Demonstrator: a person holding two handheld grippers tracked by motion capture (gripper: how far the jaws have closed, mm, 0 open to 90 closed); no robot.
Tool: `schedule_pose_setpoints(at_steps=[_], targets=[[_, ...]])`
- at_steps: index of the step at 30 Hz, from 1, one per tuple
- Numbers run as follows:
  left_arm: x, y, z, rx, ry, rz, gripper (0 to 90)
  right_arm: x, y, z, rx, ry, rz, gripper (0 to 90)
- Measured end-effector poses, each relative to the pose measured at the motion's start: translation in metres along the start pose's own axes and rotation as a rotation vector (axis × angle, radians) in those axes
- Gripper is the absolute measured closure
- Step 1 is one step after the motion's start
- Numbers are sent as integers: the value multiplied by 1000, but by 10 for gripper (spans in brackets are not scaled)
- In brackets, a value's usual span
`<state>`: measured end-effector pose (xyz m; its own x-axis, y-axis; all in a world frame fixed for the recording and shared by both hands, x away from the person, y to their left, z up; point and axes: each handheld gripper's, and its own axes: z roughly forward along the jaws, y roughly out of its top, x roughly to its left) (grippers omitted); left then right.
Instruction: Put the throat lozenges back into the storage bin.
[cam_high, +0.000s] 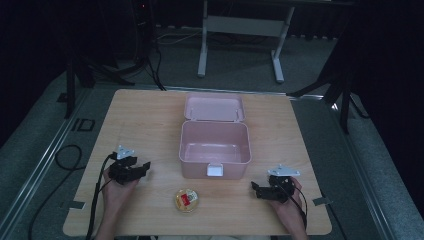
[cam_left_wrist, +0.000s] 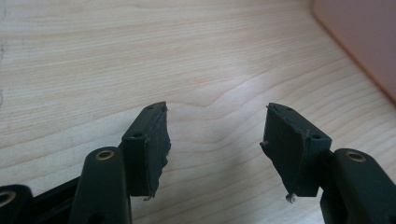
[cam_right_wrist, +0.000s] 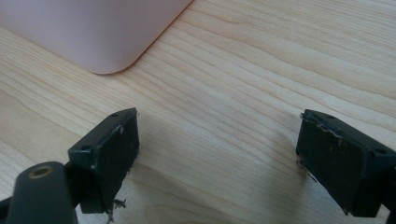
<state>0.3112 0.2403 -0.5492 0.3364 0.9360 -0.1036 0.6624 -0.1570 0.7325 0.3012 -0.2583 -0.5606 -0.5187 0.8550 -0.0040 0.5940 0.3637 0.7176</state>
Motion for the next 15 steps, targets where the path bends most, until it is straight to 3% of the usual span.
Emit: schedule_pose_setpoints(at_steps=[1, 2, 4, 10, 15], targets=[[0, 0, 0, 0, 0, 0, 406, 0, 0, 0, 0, 0, 0, 130], [-3, 1, -1, 4, 9, 34, 401, 0, 0, 0, 0, 0, 0, 130], [-6, 1, -3, 6, 15, 58, 399, 0, 0, 0, 0, 0, 0, 130], [-10, 3, -5, 7, 5, 80, 401, 0, 0, 0, 0, 0, 0, 130], [-11, 4, -10, 3, -26, 103, 401, 0, 0, 0, 0, 0, 0, 130]])
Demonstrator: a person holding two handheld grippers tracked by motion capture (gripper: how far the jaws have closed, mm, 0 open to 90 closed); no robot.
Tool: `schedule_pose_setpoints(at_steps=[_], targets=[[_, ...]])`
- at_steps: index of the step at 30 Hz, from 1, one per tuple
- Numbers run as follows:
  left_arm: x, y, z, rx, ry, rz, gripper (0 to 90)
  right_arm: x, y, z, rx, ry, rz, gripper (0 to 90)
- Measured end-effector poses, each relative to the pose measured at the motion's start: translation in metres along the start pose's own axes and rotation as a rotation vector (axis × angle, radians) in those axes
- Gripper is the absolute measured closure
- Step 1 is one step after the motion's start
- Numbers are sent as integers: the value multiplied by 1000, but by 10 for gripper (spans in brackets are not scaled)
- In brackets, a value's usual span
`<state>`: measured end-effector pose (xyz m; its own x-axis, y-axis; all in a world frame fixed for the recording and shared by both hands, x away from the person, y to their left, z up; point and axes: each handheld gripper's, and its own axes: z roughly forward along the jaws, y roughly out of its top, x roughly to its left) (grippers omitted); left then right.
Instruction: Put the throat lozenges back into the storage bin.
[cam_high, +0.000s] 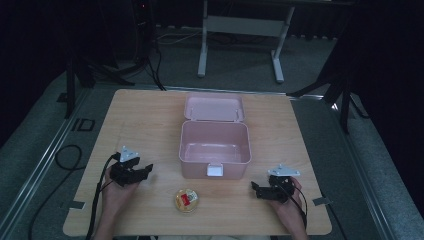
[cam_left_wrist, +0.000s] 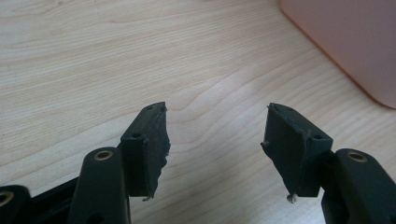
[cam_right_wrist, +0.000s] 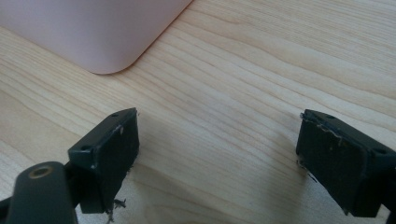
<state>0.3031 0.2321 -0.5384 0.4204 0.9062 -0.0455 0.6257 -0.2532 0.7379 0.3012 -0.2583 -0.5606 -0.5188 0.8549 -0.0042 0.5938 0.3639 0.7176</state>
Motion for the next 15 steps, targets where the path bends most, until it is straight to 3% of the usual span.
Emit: schedule_pose_setpoints(at_steps=[15], targets=[[-8, 11, -18, -5, -48, 58, 393, 0, 0, 0, -1, 0, -1, 130]])
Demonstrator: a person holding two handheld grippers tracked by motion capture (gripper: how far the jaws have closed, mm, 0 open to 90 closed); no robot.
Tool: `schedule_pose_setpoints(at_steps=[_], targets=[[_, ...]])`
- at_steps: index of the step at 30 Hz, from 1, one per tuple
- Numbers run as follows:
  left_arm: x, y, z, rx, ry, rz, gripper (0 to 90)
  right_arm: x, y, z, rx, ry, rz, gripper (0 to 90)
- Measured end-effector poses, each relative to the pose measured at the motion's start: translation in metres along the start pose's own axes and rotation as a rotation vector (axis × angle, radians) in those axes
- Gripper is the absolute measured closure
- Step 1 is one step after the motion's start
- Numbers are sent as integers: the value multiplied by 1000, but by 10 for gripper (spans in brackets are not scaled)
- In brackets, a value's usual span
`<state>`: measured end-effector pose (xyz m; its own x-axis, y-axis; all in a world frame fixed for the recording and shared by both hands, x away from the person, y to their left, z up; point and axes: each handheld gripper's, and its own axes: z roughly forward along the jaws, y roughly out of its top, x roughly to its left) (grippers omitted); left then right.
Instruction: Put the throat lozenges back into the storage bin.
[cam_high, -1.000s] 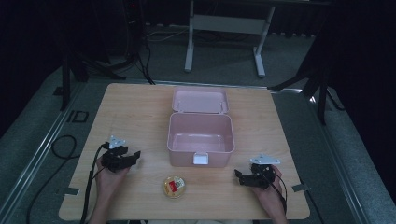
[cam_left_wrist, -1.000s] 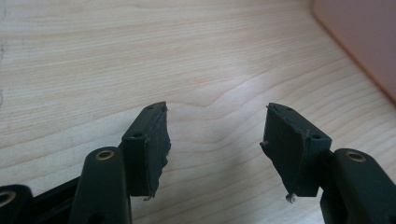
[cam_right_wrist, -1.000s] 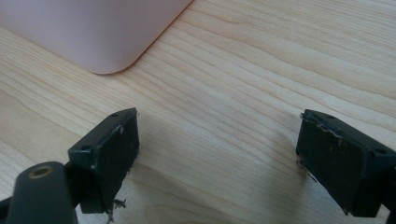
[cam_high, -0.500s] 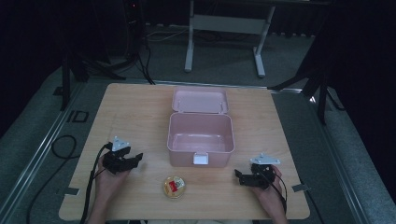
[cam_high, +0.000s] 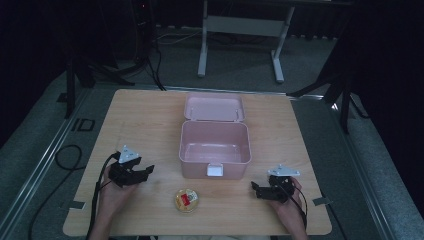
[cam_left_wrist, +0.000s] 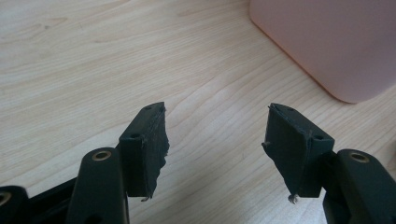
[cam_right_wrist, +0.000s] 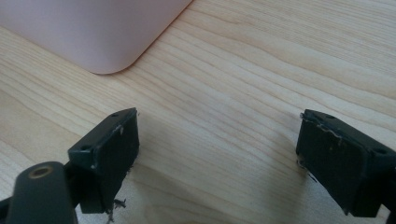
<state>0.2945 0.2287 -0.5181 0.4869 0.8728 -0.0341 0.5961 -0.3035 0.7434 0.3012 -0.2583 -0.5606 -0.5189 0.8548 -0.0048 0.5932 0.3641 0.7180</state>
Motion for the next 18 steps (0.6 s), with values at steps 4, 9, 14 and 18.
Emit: schedule_pose_setpoints(at_steps=[4, 9, 14, 18], targets=[[-3, 2, -4, 14, 3, 33, 386, 0, 0, 0, 0, 0, 0, 130], [-4, 4, -8, 10, -13, 42, 383, 0, 0, 0, 0, 0, 0, 130], [-7, 6, -9, 17, -31, 61, 382, 0, 0, 0, 0, 0, 0, 130], [-9, 9, -9, 18, -45, 77, 376, 0, 0, 0, 0, 0, 0, 130]])
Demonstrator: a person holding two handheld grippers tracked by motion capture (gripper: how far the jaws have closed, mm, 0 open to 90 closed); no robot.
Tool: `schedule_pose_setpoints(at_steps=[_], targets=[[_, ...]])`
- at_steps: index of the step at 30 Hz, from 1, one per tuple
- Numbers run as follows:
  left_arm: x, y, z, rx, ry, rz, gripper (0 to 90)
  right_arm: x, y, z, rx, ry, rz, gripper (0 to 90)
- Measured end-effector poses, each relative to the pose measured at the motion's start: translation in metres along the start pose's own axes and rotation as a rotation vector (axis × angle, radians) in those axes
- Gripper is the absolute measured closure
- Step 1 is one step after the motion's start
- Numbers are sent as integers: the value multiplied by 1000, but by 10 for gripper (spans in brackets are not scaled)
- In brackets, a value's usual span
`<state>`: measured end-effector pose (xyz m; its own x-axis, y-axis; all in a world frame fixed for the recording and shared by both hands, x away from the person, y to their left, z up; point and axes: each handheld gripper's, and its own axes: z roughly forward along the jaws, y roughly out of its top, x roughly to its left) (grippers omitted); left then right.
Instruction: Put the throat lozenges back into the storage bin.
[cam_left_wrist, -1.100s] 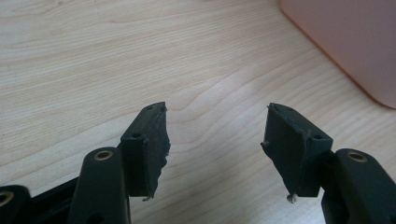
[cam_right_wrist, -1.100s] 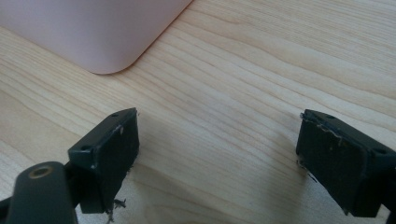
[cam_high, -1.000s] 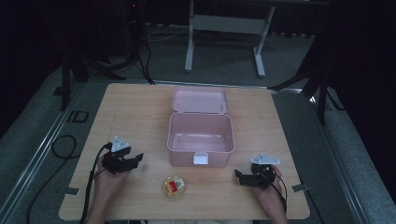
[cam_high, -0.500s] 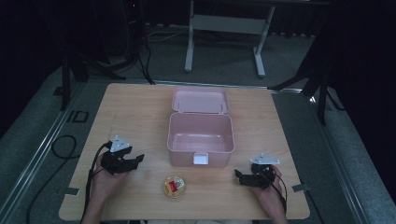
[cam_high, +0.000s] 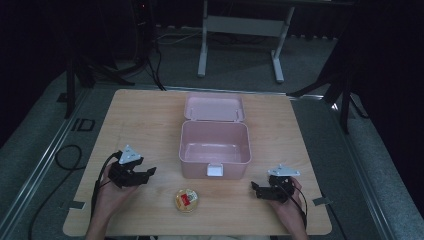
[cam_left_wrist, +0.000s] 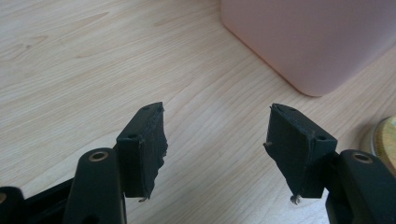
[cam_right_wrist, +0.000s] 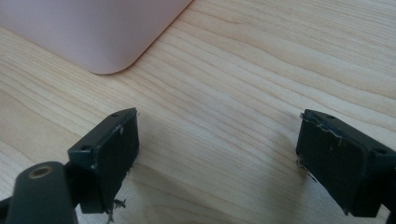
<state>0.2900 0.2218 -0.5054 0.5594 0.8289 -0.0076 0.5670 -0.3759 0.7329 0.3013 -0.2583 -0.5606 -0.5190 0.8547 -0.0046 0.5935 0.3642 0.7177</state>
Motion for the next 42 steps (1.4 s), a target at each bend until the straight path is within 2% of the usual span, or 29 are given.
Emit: schedule_pose_setpoints(at_steps=[6, 8, 10, 12, 24, 30, 42], targets=[[-4, 5, -2, 19, -14, 30, 372, 0, 0, 0, 0, 0, 0, 130], [-7, 9, -4, 27, -24, 54, 372, 0, 0, 0, 0, 0, 0, 129], [-8, 10, -5, 27, -27, 61, 369, 0, 0, 0, 0, 0, -1, 129], [-12, 13, -7, 37, -35, 92, 366, 0, 0, 0, -1, 1, -1, 129], [-25, 19, -6, 66, -75, 172, 352, 0, 0, 0, -1, 1, -2, 129], [-29, 20, -6, 74, -92, 196, 348, 0, 0, 0, -1, 2, -2, 130], [-45, 26, -8, 105, -134, 281, 329, 0, 0, 0, -1, 1, -3, 129]])
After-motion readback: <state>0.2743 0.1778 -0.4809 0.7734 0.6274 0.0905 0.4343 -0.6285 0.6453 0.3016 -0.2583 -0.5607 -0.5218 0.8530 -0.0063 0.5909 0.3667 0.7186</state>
